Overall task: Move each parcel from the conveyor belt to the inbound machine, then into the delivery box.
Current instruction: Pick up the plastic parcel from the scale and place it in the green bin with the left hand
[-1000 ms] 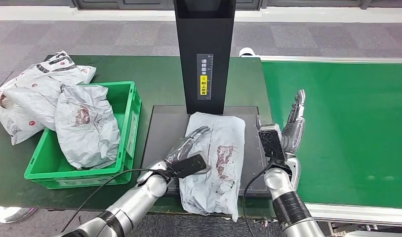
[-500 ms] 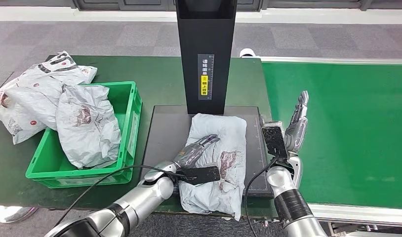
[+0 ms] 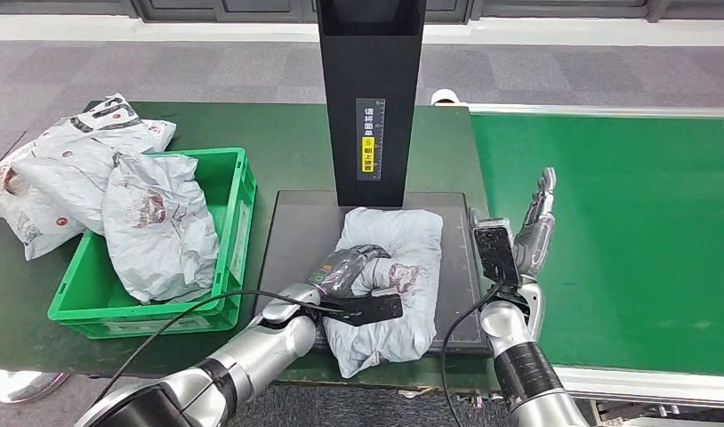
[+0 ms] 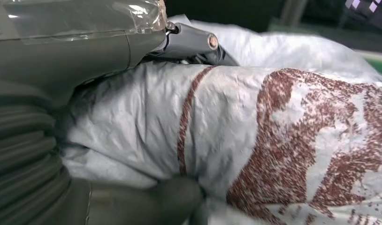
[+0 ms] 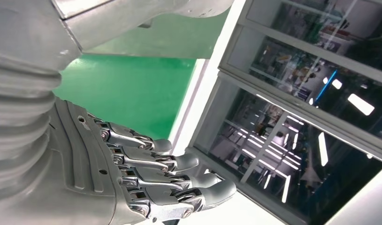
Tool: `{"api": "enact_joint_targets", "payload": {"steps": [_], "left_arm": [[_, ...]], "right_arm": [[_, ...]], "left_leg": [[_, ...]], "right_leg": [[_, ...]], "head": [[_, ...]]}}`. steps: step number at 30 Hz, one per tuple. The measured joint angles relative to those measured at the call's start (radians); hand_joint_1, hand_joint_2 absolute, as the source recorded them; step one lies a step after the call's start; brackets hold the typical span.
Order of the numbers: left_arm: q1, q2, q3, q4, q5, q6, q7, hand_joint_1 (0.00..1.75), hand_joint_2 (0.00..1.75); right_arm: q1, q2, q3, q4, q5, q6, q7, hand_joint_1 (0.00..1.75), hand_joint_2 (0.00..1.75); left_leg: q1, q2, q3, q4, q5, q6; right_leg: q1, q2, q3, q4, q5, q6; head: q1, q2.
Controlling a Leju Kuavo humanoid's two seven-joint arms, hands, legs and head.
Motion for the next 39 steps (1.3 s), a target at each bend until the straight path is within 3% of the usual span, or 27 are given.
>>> {"api": "enact_joint_targets", "payload": {"steps": [8, 15, 18, 23, 30, 34, 37, 39], "left_arm": [[-0.035, 0.044, 0.104, -0.045, -0.020, 0.338, 0.096, 1.75, 1.75], [-0.088, 0.120, 0.265, -0.185, -0.075, 0.433, 0.110, 1.75, 1.75], [-0.081, 0.141, 0.375, -0.283, -0.146, 0.447, 0.067, 1.75, 1.75], [-0.075, 0.170, 0.646, -0.445, -0.249, 0.455, -0.043, 1.75, 1.75], [-0.075, 0.218, 0.948, -0.526, -0.332, 0.455, -0.120, 1.75, 1.75], [-0.078, 0.247, 1.056, -0.502, -0.498, 0.454, -0.036, 1.75, 1.75], [-0.099, 0.296, 1.052, -0.377, -0.600, 0.428, 0.062, 1.75, 1.75], [-0.109, 0.320, 1.038, -0.301, -0.610, 0.399, 0.081, 1.75, 1.75]], "right_arm": [[0.056, 0.000, 0.000, -0.046, 0.007, 0.000, -0.002, 0.00, 1.75], [0.082, 0.002, -0.003, -0.072, 0.018, 0.000, -0.022, 0.00, 1.75], [0.089, 0.003, -0.010, -0.085, 0.030, 0.000, -0.021, 0.00, 1.75], [0.106, 0.003, -0.026, -0.099, 0.037, 0.000, -0.028, 0.00, 1.75], [0.130, 0.017, -0.063, -0.115, 0.068, 0.000, -0.045, 0.00, 1.75], [0.135, 0.025, -0.088, -0.119, 0.078, 0.000, -0.044, 0.00, 1.75], [0.138, 0.026, -0.093, -0.128, 0.075, 0.000, -0.041, 0.00, 1.75], [0.140, 0.026, -0.098, -0.135, 0.072, 0.000, -0.038, 0.00, 1.75]], "left_leg": [[0.000, 0.003, -0.002, 0.000, 0.002, -0.003], [0.001, 0.002, -0.005, 0.000, 0.004, -0.005], [0.001, 0.003, -0.007, 0.000, 0.004, -0.005], [0.001, 0.005, -0.008, 0.000, 0.004, -0.005], [0.002, 0.006, -0.009, -0.001, 0.003, -0.006], [0.003, 0.006, -0.009, -0.001, 0.003, -0.006], [0.003, 0.006, -0.009, -0.001, 0.004, -0.006], [0.003, 0.006, -0.009, -0.001, 0.004, -0.006]], "right_leg": [[0.002, 0.003, -0.004, 0.001, 0.003, -0.002], [0.004, 0.003, -0.006, 0.001, 0.003, -0.003], [0.004, 0.005, -0.009, 0.001, 0.003, -0.003], [0.004, 0.006, -0.011, 0.001, 0.003, -0.003], [0.005, 0.007, -0.012, 0.001, 0.003, -0.004], [0.005, 0.007, -0.013, 0.001, 0.003, -0.004], [0.005, 0.006, -0.013, 0.001, 0.003, -0.004], [0.005, 0.007, -0.013, 0.001, 0.003, -0.004]], "head": [[0.000, 0.000], [0.000, 0.000], [0.000, 0.000], [0.000, 0.000], [0.000, 0.000], [0.000, 0.000], [0.000, 0.000], [0.000, 0.000]]}}
